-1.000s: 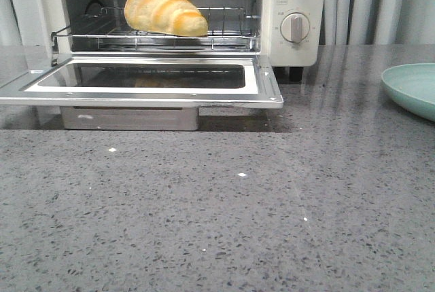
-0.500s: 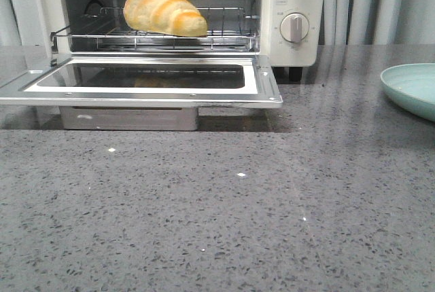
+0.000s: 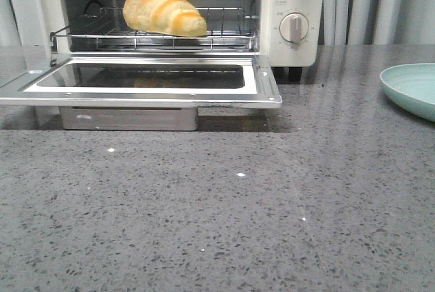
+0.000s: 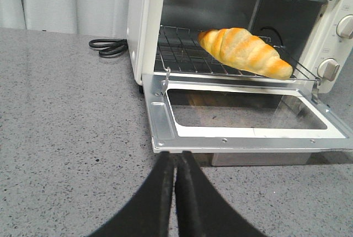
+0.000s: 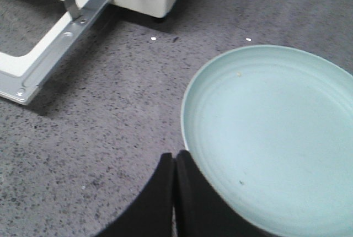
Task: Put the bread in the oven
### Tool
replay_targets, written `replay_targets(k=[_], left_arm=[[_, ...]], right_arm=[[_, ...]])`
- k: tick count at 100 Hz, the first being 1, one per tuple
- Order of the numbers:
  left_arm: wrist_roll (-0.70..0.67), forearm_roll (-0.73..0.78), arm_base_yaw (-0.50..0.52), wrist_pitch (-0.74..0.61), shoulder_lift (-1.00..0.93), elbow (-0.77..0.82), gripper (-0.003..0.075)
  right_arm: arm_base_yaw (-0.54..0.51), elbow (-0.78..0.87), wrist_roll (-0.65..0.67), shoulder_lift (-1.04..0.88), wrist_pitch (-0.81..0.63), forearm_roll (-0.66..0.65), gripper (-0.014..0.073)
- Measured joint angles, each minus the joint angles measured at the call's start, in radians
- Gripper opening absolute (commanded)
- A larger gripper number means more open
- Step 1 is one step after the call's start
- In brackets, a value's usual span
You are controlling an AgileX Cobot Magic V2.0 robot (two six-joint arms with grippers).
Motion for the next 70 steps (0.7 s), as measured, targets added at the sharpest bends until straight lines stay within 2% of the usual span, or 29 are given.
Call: replay_targets(k=[45,70], left_arm=[[0.000,0.000,0.000,0.000,0.000,0.000,-0.0021],[0.000,0.000,0.000,0.000,0.000,0.000,-0.0021]], right_arm=[[-0.190,0.289,0.000,-0.378,-0.091,0.015,-0.0059],[-0.231,0.398,0.000,-0.519,-0.128,0.015,-0.0059]])
